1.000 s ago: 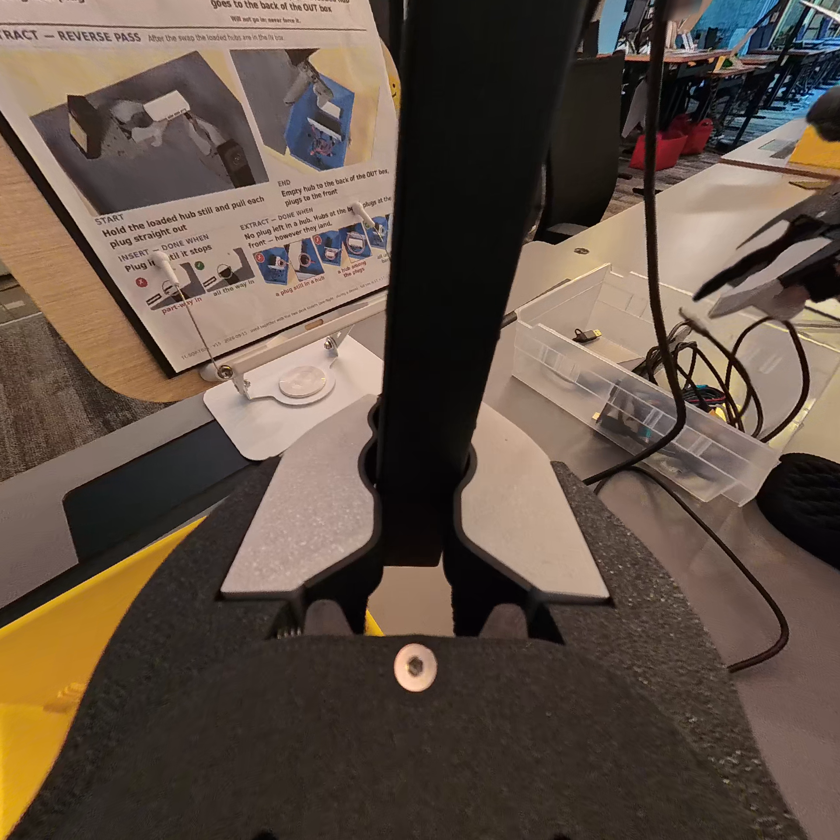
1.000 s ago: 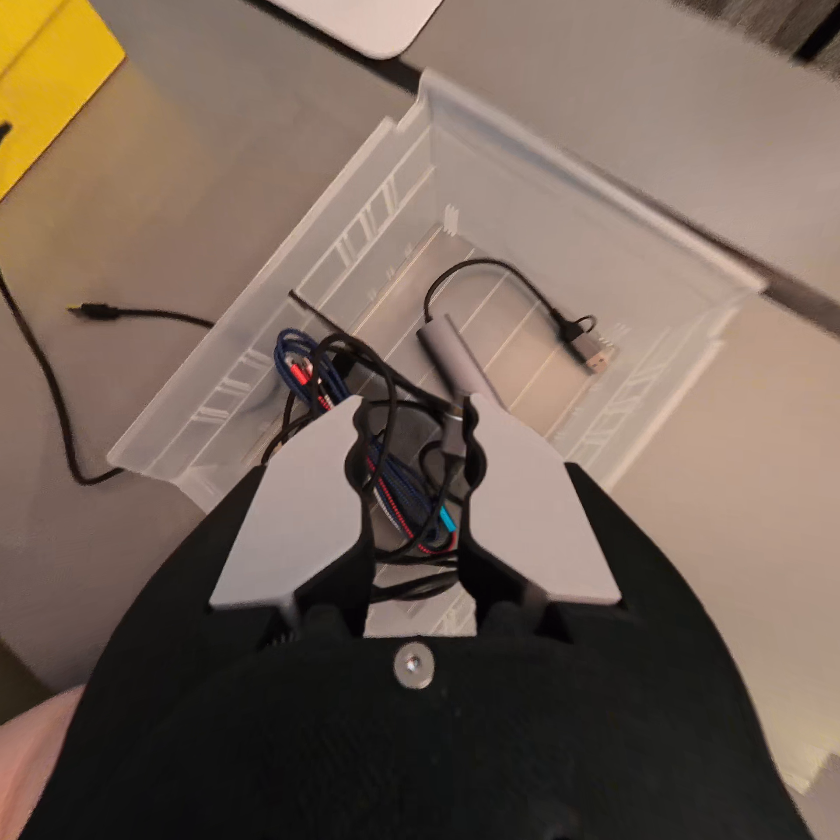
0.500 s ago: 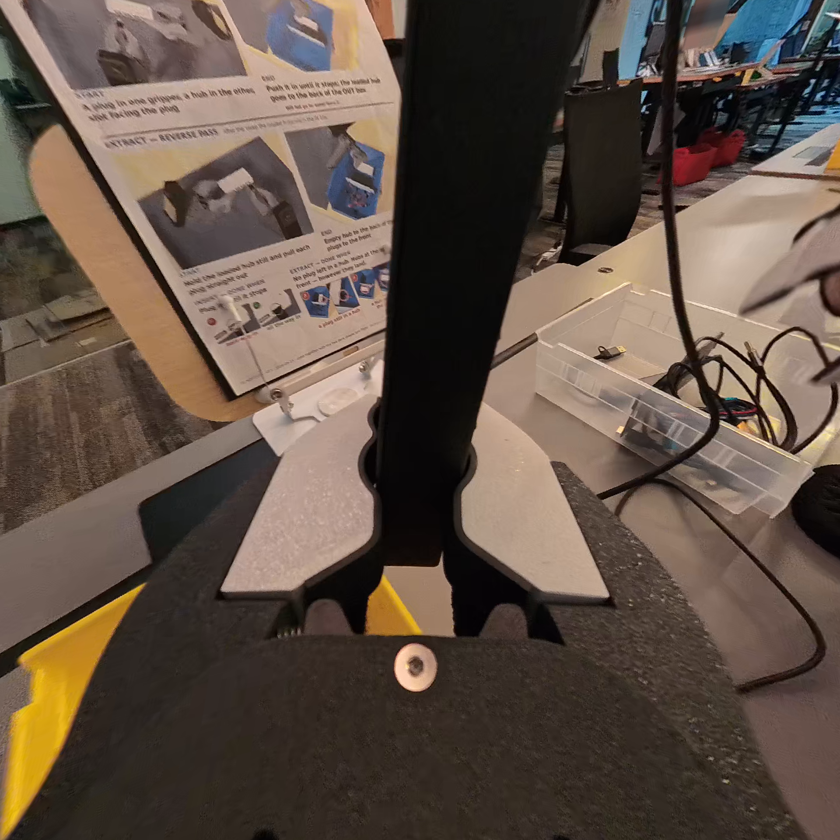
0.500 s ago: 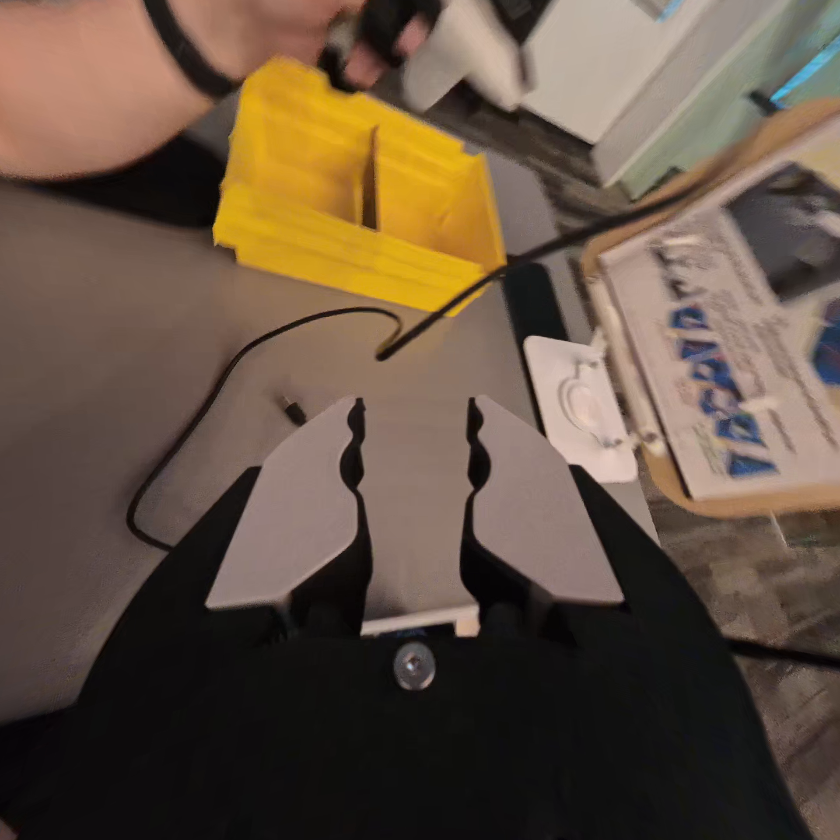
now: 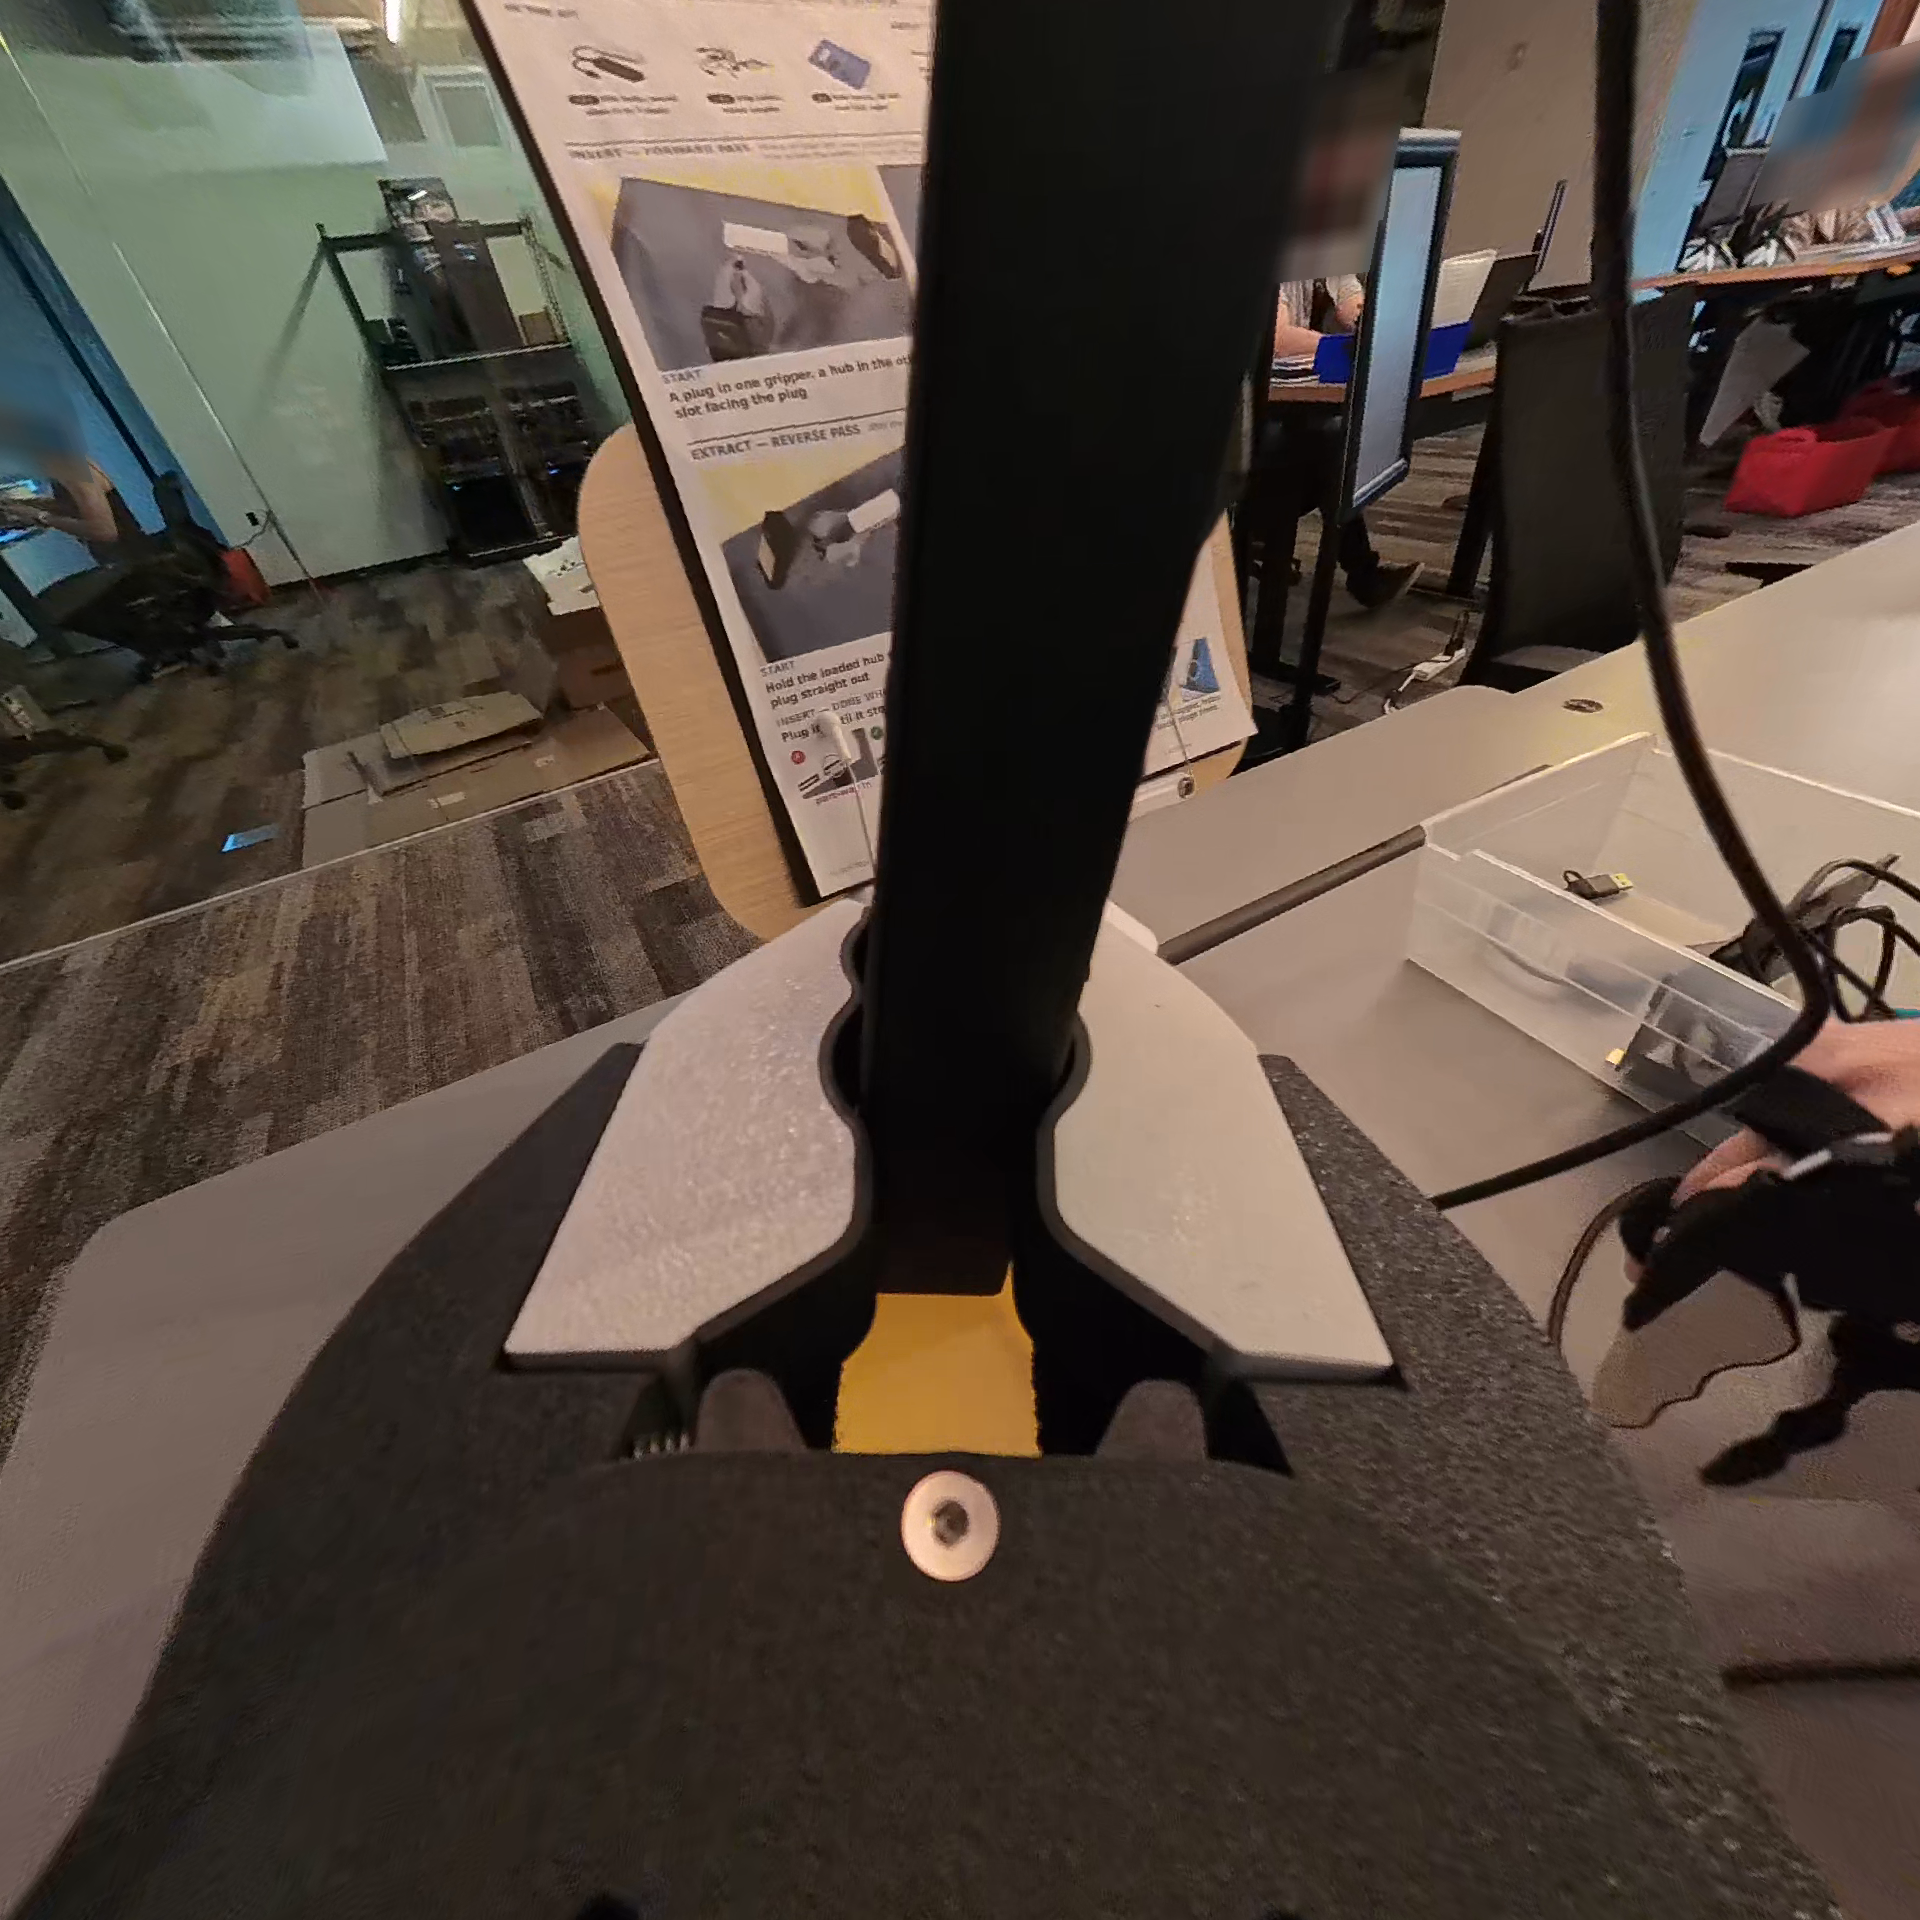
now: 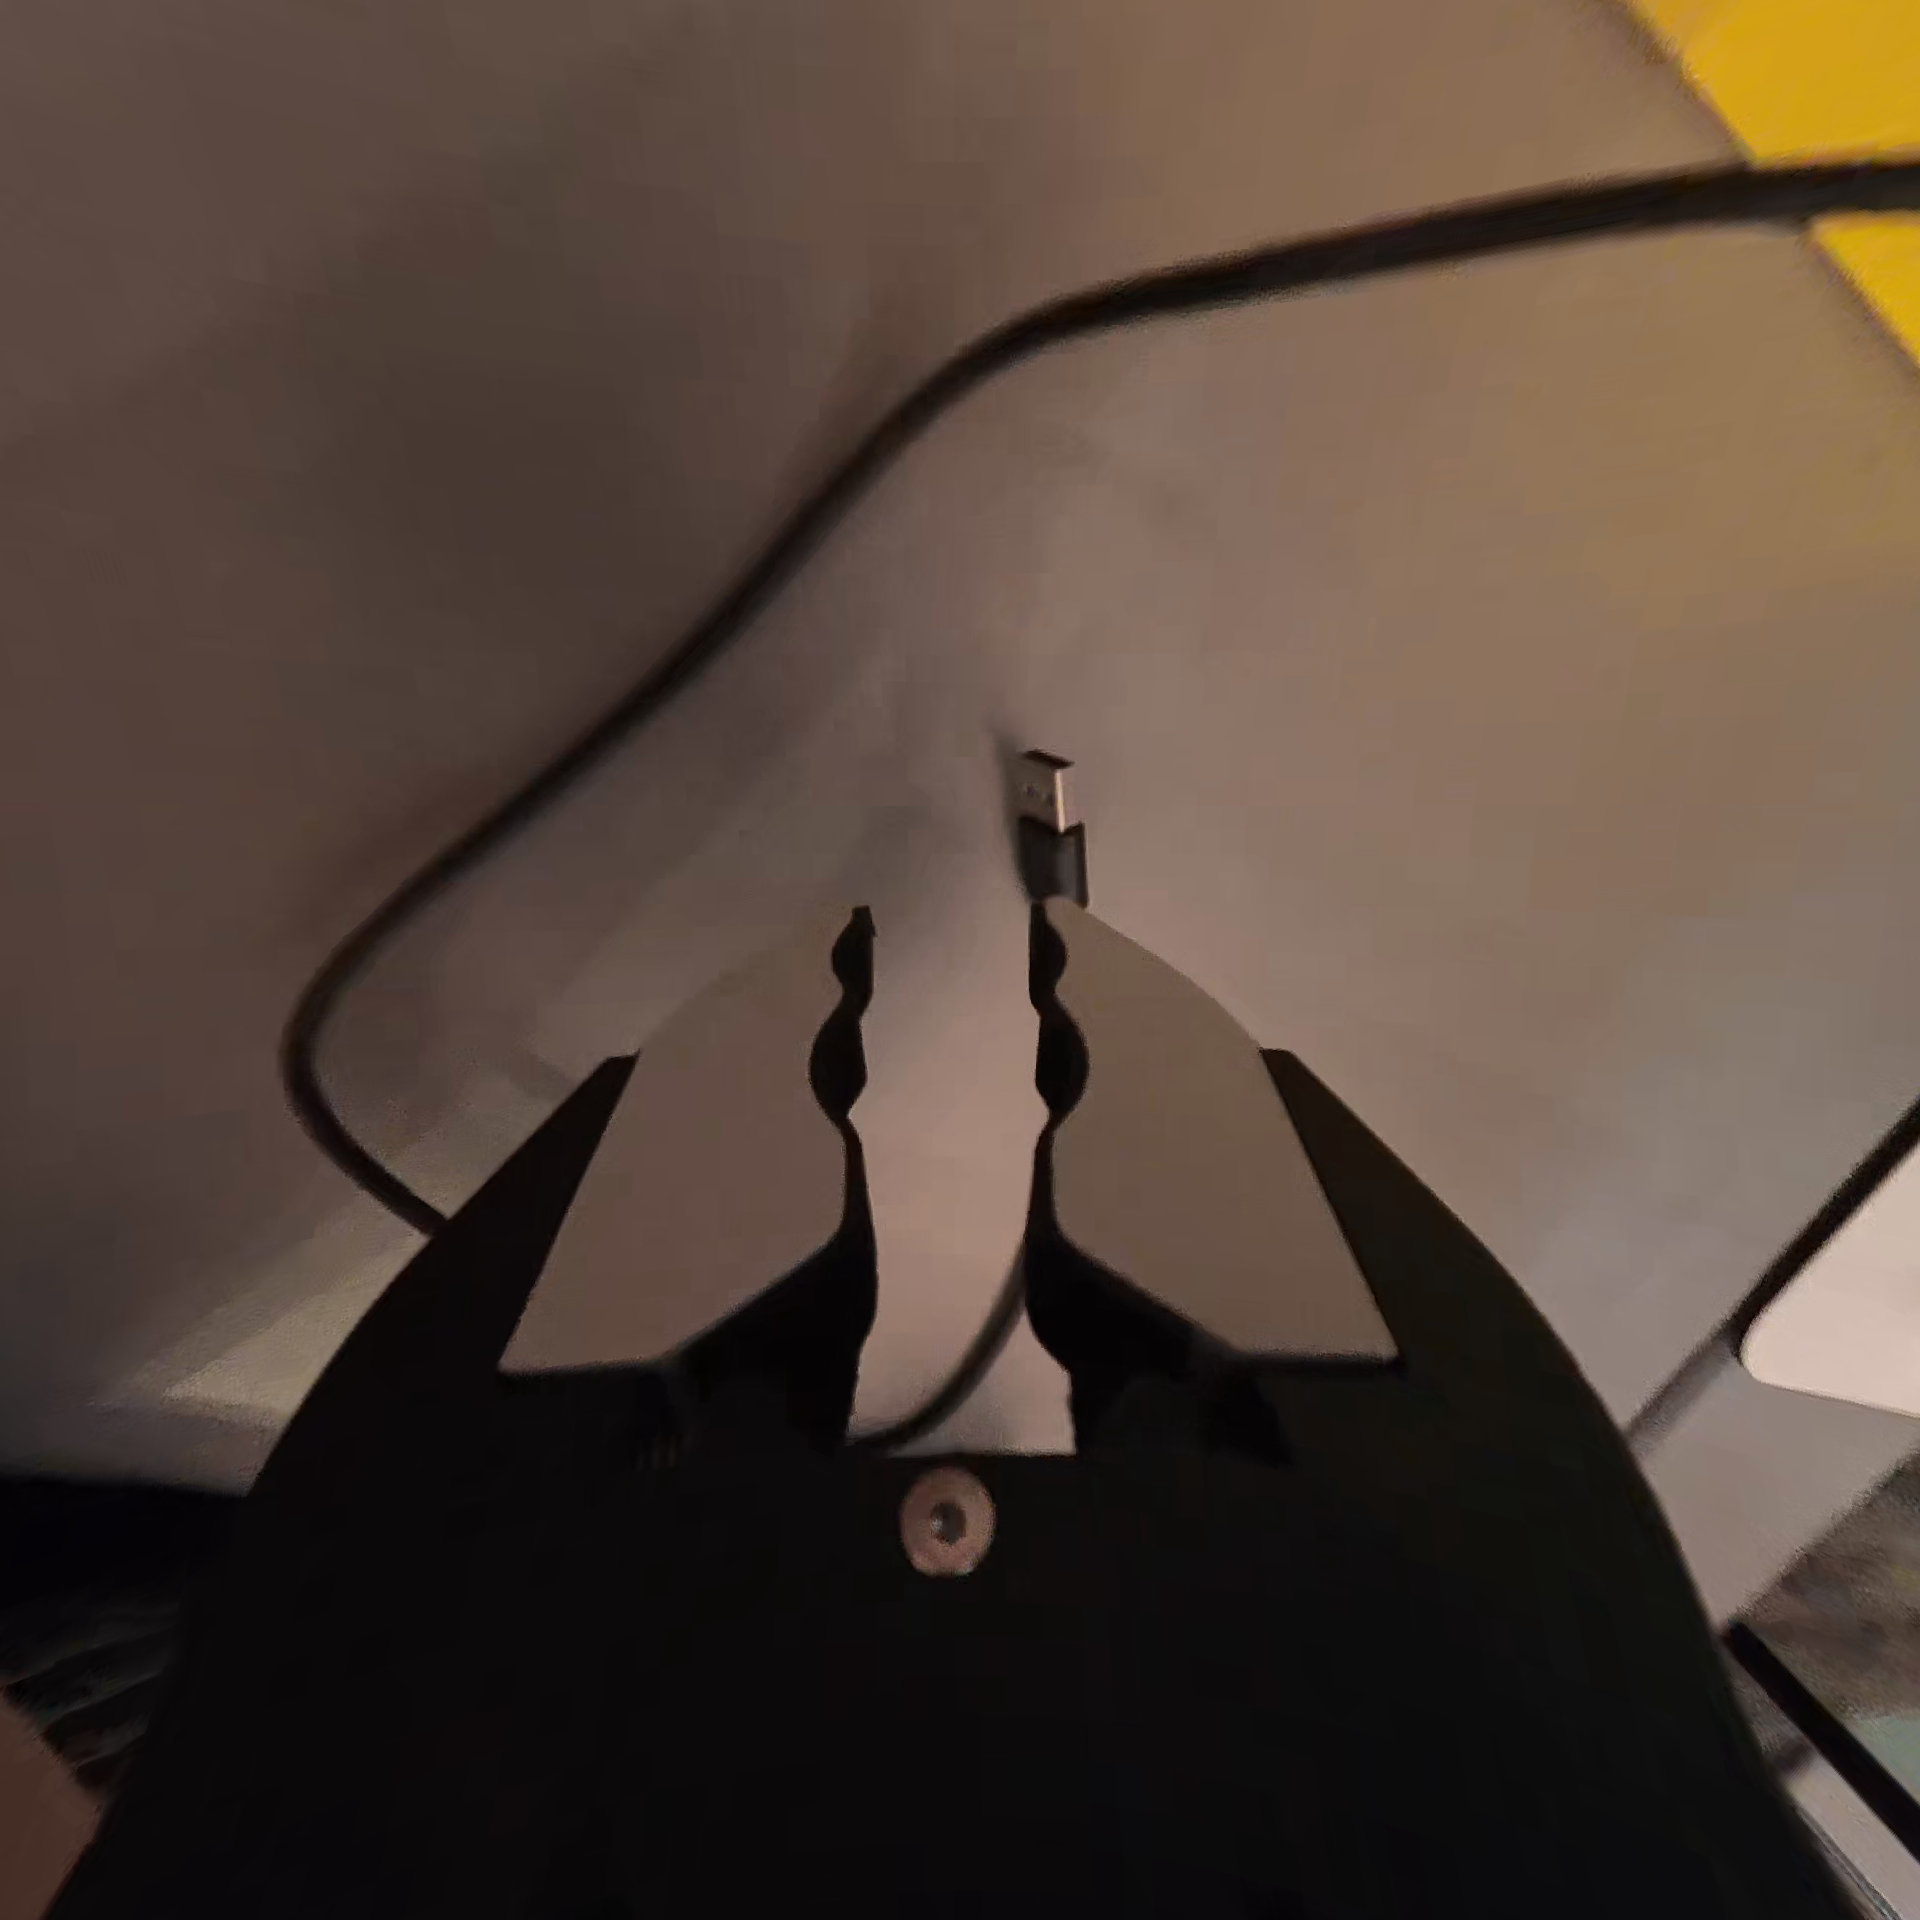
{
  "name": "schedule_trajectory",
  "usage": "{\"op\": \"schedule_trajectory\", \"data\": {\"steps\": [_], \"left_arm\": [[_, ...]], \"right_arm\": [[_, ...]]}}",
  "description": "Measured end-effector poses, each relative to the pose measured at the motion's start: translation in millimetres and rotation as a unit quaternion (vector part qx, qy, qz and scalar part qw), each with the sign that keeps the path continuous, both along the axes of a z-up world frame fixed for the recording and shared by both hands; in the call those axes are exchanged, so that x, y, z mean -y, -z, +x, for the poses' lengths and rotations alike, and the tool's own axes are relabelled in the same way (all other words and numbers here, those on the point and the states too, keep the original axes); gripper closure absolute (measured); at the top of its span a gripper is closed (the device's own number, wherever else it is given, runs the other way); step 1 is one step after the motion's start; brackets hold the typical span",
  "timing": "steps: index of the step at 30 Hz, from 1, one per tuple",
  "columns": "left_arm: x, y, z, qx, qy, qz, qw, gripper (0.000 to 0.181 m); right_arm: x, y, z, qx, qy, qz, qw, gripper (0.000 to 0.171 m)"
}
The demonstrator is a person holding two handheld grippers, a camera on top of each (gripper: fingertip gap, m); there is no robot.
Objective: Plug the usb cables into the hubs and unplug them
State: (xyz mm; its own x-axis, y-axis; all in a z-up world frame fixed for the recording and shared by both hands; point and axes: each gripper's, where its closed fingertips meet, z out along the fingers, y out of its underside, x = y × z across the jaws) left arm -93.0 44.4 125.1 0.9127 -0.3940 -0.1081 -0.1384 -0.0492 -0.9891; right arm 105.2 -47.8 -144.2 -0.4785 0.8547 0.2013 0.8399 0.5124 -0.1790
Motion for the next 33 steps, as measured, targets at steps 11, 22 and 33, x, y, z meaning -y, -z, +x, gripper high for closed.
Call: {"op": "schedule_trajectory", "data": {"steps": [11,22,33], "left_arm": [[3,-4,-5,0.01,0.007,0.003,1.0,0.154],[-1,1,8,0.0,0.02,-0.004,1.0,0.154],[-1,3,21,0.019,0.053,-0.011,0.998,0.153]], "right_arm": [[-51,4,-7,-0.021,0.031,0.123,0.992,0.142],[-65,14,-23,-0.07,0.108,0.08,0.988,0.153],[-63,17,-24,-0.079,0.122,0.058,0.988,0.166]]}}
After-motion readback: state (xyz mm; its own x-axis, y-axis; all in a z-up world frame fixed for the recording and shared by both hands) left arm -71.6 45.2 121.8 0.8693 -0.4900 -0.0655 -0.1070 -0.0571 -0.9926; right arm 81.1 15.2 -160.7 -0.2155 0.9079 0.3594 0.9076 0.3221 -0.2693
